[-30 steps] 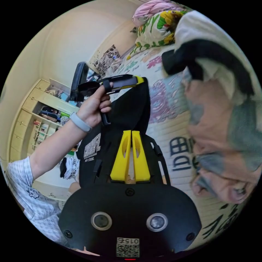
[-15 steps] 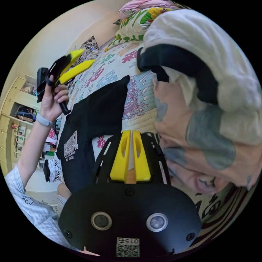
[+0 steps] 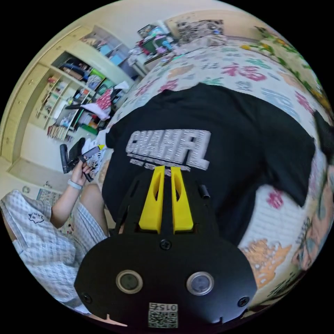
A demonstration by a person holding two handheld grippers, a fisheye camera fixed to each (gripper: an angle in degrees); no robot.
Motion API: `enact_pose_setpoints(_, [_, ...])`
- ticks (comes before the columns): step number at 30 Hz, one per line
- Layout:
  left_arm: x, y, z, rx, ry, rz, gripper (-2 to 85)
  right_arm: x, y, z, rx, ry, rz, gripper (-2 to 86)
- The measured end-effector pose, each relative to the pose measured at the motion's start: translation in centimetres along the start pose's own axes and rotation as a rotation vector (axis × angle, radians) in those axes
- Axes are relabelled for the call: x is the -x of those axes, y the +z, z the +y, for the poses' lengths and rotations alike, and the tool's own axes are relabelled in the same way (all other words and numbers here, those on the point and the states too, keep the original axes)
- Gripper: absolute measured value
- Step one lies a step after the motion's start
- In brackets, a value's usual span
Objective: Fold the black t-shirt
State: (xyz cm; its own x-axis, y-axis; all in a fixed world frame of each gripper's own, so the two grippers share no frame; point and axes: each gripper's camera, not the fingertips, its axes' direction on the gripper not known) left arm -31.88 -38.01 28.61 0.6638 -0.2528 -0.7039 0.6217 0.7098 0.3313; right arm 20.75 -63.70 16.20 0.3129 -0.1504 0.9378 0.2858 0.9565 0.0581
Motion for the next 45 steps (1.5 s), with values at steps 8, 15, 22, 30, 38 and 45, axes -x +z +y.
enact_pose_setpoints(8, [12.3, -8.3, -1.7, -0.056, -0.100, -0.078, 11.9, 15.2, 15.2, -13.9, 0.151, -0.276, -0.089, 5.3])
enact_pose_setpoints(15, [17.6, -13.4, -3.5, -0.044, -0.104, 0.044, 10.5, 26.6, 30.2, -25.0, 0.273, -0.388, -0.027, 8.1])
enact_pose_setpoints(22, [21.4, -21.8, -4.5, -0.049, -0.134, 0.137, 9.7, 33.0, 43.3, -32.2, 0.367, -0.318, 0.088, 9.9])
enact_pose_setpoints(30, [25.1, -30.5, -4.7, -0.076, -0.201, 0.148, 13.3, 36.1, 51.1, -34.0, 0.436, -0.327, 0.225, 0.2])
enact_pose_setpoints(38, [26.5, -37.7, -5.1, -0.119, -0.234, 0.247, 10.2, 33.2, 45.3, -32.9, 0.299, -0.221, 0.040, -0.9])
enact_pose_setpoints(45, [25.2, -44.1, -4.9, -0.196, -0.166, 0.296, 3.0, 31.5, 42.2, -31.2, 0.218, -0.096, -0.039, -0.7])
